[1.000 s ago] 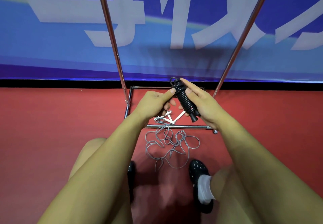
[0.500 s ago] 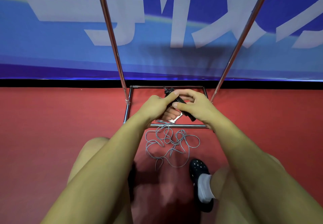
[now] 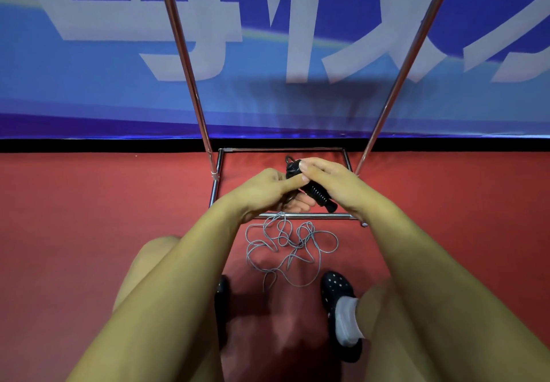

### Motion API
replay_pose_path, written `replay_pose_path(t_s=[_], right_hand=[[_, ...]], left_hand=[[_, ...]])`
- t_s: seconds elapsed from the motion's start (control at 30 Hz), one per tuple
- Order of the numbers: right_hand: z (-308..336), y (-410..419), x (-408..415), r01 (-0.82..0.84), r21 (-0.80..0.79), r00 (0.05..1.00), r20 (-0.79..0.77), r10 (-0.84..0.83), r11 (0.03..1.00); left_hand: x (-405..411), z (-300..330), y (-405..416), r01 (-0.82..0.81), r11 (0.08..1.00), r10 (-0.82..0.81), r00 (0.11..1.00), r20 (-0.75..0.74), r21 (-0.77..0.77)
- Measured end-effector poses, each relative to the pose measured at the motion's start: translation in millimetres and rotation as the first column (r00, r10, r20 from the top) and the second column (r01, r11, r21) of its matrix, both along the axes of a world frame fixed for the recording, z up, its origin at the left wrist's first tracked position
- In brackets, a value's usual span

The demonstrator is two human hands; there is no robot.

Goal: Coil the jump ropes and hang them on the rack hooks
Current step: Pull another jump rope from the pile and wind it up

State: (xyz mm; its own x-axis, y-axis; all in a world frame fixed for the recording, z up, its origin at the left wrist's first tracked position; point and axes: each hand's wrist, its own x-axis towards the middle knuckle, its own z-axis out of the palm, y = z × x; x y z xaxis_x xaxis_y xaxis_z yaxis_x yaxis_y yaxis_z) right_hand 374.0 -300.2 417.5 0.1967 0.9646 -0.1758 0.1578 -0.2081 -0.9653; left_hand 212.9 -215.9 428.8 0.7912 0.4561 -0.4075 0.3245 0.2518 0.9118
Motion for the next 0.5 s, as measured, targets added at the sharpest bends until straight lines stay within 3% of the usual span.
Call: replay_pose_path(t_s=[0.3, 0.5], right_hand=[[-2.0, 5.4, -1.8, 0.053, 0.002, 0.995, -0.079, -0.052, 0.999], [-9.3, 12.4, 1.3, 0.198, 0.073, 0.979, -0.06, -0.193, 0.978]], left_hand=[[0.9, -1.7, 1.9, -0.144, 0.989, 0.145, 0.989, -0.042, 0.009], [1.3, 2.2, 9.4, -0.349, 0.937, 0.35, 0.934, 0.077, -0.033]])
